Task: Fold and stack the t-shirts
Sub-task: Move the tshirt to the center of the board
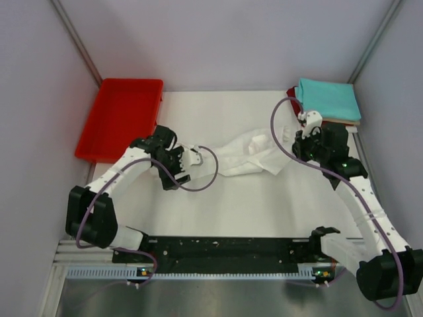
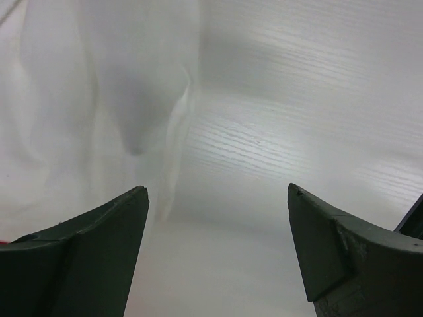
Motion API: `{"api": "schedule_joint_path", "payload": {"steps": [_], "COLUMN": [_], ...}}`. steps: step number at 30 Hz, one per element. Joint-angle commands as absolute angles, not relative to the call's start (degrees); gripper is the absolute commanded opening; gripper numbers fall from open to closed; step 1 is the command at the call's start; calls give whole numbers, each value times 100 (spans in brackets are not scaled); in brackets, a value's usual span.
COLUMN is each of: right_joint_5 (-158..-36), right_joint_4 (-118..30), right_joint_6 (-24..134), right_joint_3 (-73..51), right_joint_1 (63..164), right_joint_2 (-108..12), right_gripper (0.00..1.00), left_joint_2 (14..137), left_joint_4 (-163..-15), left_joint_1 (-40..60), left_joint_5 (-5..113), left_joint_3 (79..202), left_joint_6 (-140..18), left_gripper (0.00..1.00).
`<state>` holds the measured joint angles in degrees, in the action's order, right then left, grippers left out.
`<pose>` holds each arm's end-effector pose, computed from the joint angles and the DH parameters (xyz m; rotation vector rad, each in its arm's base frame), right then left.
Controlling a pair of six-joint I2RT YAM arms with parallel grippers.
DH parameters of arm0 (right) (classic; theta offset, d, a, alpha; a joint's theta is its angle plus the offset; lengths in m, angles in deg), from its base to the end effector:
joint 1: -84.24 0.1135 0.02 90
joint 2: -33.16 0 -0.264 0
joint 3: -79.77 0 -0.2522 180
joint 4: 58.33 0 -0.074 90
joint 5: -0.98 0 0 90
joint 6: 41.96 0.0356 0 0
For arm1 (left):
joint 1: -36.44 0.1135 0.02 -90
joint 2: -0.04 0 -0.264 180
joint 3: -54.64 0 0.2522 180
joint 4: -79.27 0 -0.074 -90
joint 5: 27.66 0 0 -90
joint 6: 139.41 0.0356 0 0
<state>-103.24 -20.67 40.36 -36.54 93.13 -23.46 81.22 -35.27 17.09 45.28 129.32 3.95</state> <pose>0.2145 0.0424 0.3098 -0.4490 2.0498 0.2737 0.2452 -0.0972 0.2431 1.6788 2.1707 -0.2661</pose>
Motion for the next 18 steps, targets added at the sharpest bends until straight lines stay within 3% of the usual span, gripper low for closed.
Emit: {"api": "schedule_joint_path", "payload": {"steps": [1,5,18], "right_joint_5": [-10056,-9825,-9878], "right_joint_4": [-1856,-1715,-1706], "right_joint_6": [3996,3978,3943], "right_joint_3": [-3251,-3154,-3101], "right_joint_1": [9285,9154,9145], "right_joint_2": [-2221,-2265,-2432], "right_gripper": [0,0,0], "left_joint_2": [8370,8546,9012], "left_joint_4": [-3546,-3967,-5023], "left_joint_1": [1605,1605,1667], "left_joint_5": [4598,5319,5811], "left_joint_3": [12588,12281,11840], "left_joint_6": [535,499,544], "left_gripper": [89,88,81]}}
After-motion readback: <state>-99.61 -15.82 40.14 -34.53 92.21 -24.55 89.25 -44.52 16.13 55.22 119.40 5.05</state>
